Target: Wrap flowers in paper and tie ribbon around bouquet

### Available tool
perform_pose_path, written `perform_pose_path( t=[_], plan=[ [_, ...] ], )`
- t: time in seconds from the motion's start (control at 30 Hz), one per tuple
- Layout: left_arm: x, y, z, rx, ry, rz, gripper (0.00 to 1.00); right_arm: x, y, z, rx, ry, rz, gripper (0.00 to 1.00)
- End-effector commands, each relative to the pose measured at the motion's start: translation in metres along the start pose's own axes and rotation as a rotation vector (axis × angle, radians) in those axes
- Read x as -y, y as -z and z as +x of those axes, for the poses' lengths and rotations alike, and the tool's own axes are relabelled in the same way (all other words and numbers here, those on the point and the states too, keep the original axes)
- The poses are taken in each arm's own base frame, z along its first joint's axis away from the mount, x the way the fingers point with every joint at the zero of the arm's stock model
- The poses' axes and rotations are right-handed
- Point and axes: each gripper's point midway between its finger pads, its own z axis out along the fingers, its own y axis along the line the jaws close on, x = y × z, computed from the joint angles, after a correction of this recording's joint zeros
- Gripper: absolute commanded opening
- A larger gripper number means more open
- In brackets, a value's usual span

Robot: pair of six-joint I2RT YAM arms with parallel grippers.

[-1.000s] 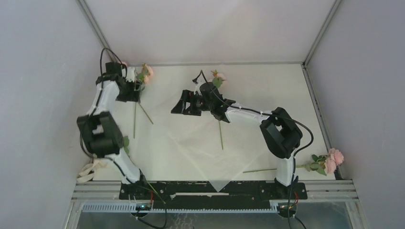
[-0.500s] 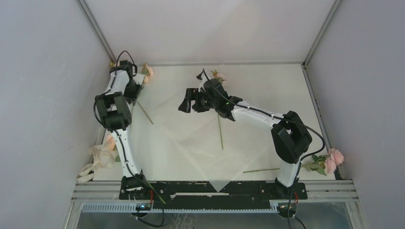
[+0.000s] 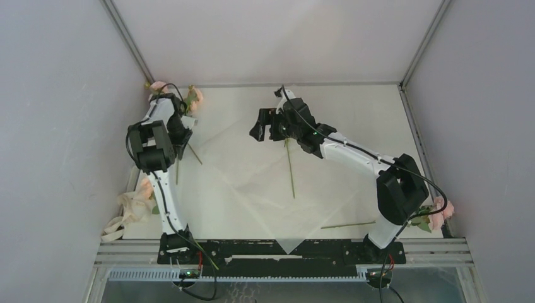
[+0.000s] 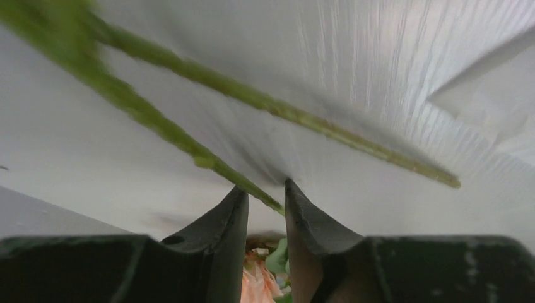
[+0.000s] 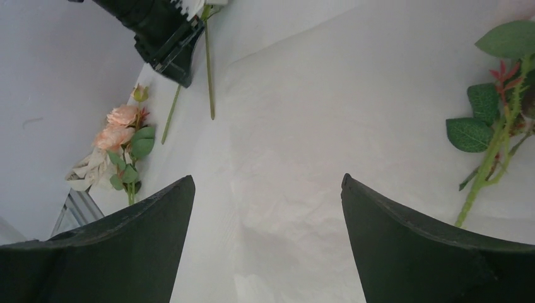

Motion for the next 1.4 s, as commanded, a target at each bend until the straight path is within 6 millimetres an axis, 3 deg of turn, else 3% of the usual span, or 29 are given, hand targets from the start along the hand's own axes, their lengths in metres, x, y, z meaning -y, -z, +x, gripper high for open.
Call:
perform_pose_path(
  t=[0.0, 0.07, 0.23, 0.33, 0.5, 0.63, 0.73, 0.87, 0.97, 1.13, 1.37],
  plan=[
    [0.020, 0.007, 0.039, -0.089, -0.024, 0.033, 0.32, -0.001, 0.025, -0.024, 0.092, 0.058, 0.023, 0.95],
    [0.036, 0.004, 0.054, -0.110, -0.056, 0.064, 0.28, 0.003, 0.030, -0.025, 0.101, 0.066, 0.039, 0.96],
    [0.116, -0.004, 0.088, -0.064, -0.129, 0.204, 0.23, 0.013, 0.040, -0.027, 0.114, 0.082, 0.077, 0.96],
    [0.144, -0.003, 0.098, 0.012, -0.090, 0.260, 0.03, 0.018, 0.046, -0.029, 0.123, 0.081, 0.091, 0.96],
    [0.159, 0.014, 0.104, 0.141, 0.002, 0.276, 0.00, 0.021, 0.051, -0.033, 0.136, 0.082, 0.102, 0.96],
    [0.162, 0.039, 0.091, 0.315, -0.005, 0.271, 0.00, 0.023, 0.053, -0.034, 0.150, 0.083, 0.114, 0.96],
    [0.168, 0.045, 0.084, 0.350, 0.003, 0.306, 0.00, 0.018, 0.049, -0.031, 0.139, 0.060, 0.083, 0.96],
    [0.189, 0.049, 0.083, 0.339, 0.028, 0.432, 0.00, -0.019, 0.026, -0.006, 0.068, -0.033, -0.070, 0.97],
    [0.190, 0.046, 0.082, 0.340, 0.053, 0.435, 0.00, -0.052, -0.009, 0.017, -0.014, -0.200, -0.251, 0.96],
    [0.194, 0.049, 0.081, 0.375, 0.072, 0.445, 0.00, -0.051, -0.065, 0.037, -0.109, -0.477, -0.275, 0.92],
    [0.197, 0.046, 0.083, 0.386, 0.072, 0.452, 0.00, -0.078, -0.120, 0.070, -0.245, -0.541, -0.344, 0.92]
  ],
)
